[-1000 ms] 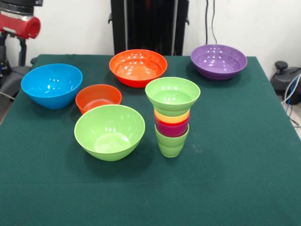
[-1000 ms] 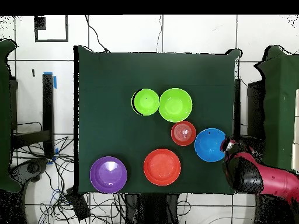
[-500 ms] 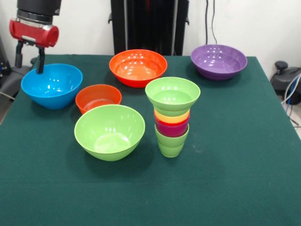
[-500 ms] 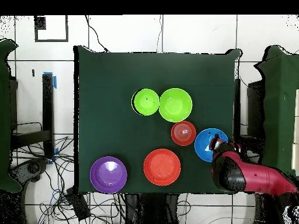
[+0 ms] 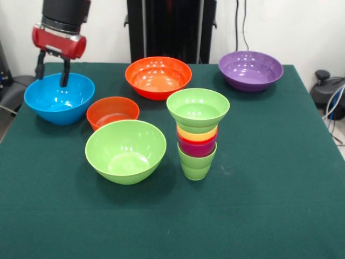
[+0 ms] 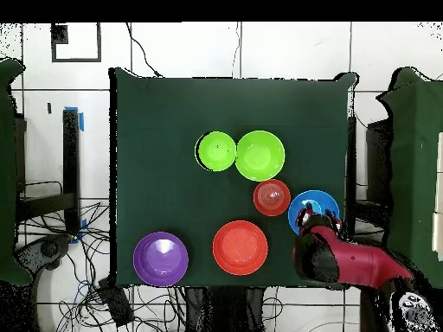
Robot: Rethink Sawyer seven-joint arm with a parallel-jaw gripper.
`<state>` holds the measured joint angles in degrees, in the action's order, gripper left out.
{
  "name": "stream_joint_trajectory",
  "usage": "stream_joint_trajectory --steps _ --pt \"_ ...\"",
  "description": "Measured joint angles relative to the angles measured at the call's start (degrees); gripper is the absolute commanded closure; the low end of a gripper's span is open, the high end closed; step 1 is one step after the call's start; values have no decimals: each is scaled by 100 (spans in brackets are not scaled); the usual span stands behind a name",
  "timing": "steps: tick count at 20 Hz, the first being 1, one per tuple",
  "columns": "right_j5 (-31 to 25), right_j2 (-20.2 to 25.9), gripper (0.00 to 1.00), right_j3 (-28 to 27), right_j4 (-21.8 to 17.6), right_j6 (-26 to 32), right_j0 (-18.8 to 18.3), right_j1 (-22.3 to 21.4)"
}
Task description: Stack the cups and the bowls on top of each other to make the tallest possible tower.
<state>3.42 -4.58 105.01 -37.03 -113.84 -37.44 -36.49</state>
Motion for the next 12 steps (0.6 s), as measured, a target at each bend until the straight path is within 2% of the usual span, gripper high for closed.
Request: stream_joint_trajectory --steps 4,6,12 --pt "180 -434 0 -117 397 -9 482 277" --pt "321 -716 0 -208 728 -24 805 503" --pt "626 -1219 0 -419 1526 -39 1409 1025"
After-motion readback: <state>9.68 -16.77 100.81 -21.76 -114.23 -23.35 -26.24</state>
